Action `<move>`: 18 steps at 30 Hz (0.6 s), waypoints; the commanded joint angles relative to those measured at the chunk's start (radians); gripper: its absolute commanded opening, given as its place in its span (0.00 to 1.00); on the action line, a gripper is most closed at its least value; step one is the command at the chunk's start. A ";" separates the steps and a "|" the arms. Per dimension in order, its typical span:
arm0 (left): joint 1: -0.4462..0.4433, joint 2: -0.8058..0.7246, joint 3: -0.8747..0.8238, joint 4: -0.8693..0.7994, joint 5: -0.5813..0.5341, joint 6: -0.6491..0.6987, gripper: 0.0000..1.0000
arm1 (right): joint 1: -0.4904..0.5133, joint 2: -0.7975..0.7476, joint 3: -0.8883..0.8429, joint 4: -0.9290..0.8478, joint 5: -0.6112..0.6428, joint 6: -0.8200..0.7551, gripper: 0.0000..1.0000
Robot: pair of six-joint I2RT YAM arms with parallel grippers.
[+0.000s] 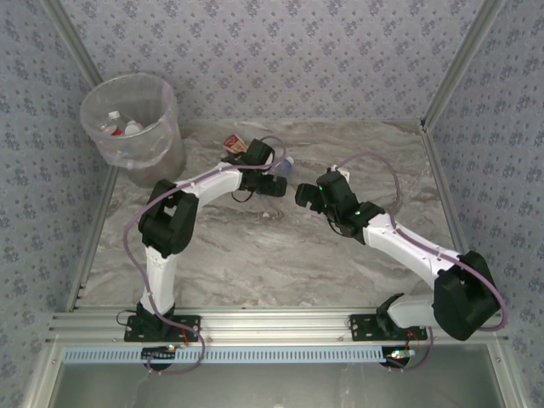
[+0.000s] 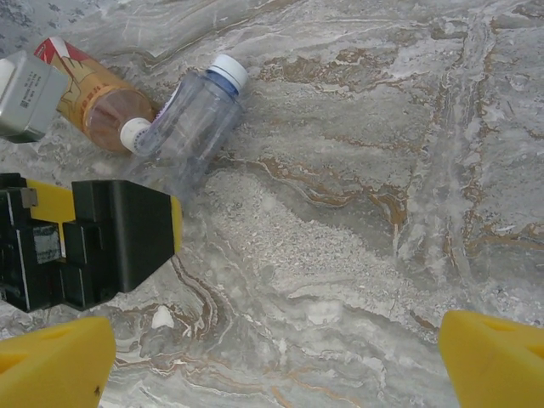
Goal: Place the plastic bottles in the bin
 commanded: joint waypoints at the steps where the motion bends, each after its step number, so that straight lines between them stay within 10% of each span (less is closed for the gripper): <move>1: -0.030 0.022 0.048 -0.030 -0.017 0.037 0.99 | -0.008 -0.025 -0.012 -0.017 0.016 -0.012 1.00; 18: -0.082 0.269 0.355 -0.213 -0.304 -0.001 0.86 | -0.013 -0.037 -0.023 -0.031 0.018 -0.009 1.00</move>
